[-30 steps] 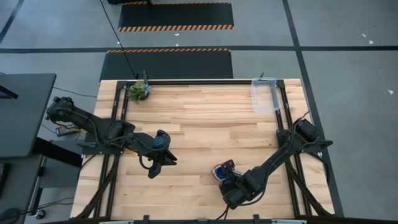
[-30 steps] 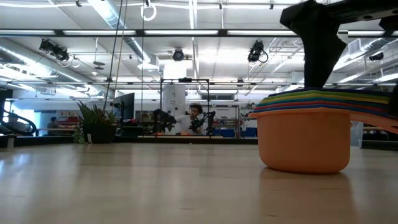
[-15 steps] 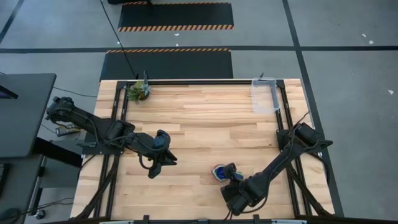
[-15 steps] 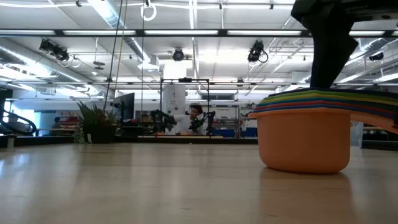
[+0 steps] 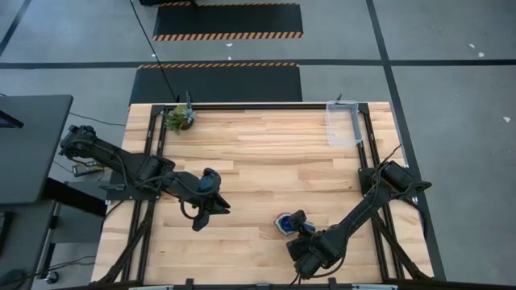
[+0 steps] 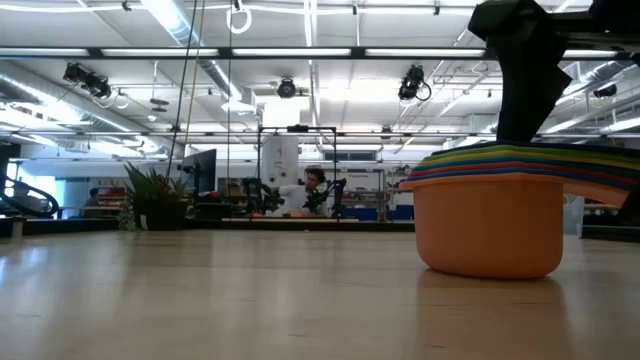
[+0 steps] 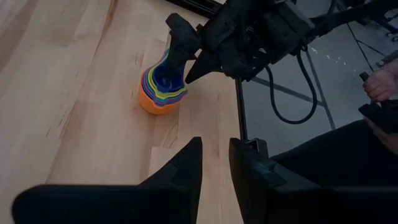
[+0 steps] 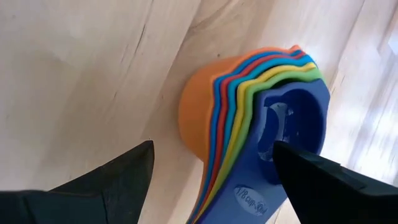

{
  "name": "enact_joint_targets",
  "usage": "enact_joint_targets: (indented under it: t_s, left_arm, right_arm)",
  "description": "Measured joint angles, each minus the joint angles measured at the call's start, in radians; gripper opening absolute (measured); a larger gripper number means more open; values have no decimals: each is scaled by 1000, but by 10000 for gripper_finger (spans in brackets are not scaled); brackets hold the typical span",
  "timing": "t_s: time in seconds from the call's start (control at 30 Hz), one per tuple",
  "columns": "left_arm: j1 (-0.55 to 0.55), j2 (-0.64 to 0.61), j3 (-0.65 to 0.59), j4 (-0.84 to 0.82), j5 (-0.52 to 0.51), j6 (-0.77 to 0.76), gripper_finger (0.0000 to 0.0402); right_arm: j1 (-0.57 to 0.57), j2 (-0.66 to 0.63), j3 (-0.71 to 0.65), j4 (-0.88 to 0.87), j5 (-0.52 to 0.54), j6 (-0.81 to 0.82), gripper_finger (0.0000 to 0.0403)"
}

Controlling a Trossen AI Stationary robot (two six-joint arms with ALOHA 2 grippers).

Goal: Nest measuring cups in basket
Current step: Put the stacked measuring cups into the bin

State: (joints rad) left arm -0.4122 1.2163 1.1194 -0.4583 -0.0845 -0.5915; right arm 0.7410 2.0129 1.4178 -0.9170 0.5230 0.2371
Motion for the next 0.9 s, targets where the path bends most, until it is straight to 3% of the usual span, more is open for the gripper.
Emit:
enact_joint_targets:
  t_s: [0.9]
  left_arm:
    - [0, 0, 0, -1, 0, 0, 87]
  right_arm:
    - [-34, -3, -32, 24, -44, -66, 335]
